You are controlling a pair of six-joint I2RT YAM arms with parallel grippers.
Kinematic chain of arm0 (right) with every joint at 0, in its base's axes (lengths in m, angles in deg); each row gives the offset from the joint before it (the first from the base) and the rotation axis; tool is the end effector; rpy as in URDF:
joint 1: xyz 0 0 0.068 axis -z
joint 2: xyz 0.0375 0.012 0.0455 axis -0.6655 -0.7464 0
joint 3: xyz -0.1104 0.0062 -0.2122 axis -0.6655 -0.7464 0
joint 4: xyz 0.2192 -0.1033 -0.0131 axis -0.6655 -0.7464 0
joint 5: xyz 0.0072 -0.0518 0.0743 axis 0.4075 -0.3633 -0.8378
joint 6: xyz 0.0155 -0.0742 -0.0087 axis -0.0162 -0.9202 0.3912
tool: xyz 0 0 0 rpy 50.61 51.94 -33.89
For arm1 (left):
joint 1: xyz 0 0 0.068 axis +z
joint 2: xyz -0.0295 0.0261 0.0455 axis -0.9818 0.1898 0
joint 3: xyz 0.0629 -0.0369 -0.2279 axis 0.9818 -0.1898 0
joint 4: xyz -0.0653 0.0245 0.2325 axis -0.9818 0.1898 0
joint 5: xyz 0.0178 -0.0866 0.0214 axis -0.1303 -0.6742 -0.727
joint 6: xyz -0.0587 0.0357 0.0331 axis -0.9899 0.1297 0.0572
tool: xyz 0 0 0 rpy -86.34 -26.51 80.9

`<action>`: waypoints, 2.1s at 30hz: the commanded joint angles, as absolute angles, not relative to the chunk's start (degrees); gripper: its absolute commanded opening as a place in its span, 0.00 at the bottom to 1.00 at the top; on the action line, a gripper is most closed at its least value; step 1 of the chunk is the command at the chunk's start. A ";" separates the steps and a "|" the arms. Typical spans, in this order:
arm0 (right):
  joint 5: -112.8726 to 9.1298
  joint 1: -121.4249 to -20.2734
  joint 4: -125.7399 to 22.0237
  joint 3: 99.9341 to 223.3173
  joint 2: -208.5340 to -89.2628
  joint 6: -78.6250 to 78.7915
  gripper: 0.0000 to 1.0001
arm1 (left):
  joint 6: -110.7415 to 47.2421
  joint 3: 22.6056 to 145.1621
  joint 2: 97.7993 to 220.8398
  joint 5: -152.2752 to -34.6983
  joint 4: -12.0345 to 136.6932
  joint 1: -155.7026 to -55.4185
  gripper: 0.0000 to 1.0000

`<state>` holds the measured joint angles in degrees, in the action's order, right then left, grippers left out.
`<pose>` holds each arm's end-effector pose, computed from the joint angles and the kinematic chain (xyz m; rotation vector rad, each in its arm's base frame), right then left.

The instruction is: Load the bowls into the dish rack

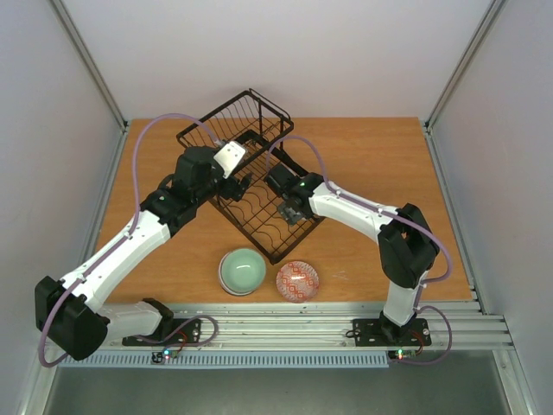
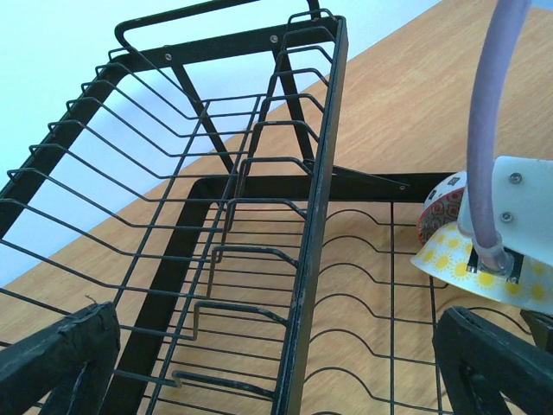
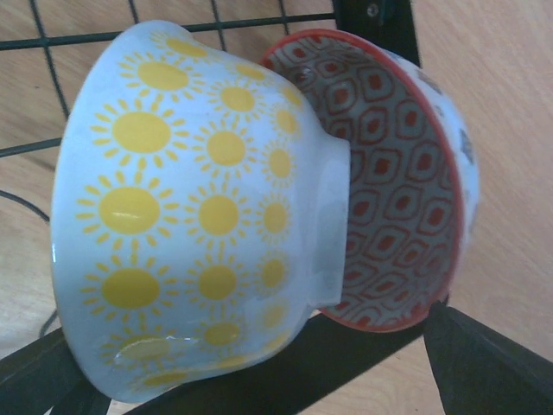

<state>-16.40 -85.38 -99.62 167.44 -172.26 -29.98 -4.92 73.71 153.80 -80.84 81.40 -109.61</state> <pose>0.2737 0.2194 0.1786 -1.3874 2.2978 -0.5760 0.2591 -0.1471 0.2990 0.7348 1.8650 -0.0943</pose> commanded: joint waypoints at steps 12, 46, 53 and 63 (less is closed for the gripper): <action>-8.09 -83.29 -101.19 165.63 -165.73 -22.98 0.95 | -5.20 72.89 154.04 -82.75 79.10 -109.38 0.99; -51.35 -92.59 -99.13 132.53 -139.50 2.30 0.40 | -4.60 78.54 164.17 -106.52 91.60 -113.51 0.98; -49.26 -93.64 -97.74 130.65 -142.22 3.02 0.37 | -4.22 78.33 164.09 -108.01 91.68 -113.82 0.98; -49.03 -94.62 -96.67 130.02 -143.95 3.07 0.08 | -3.81 78.04 163.89 -108.34 91.59 -114.13 0.98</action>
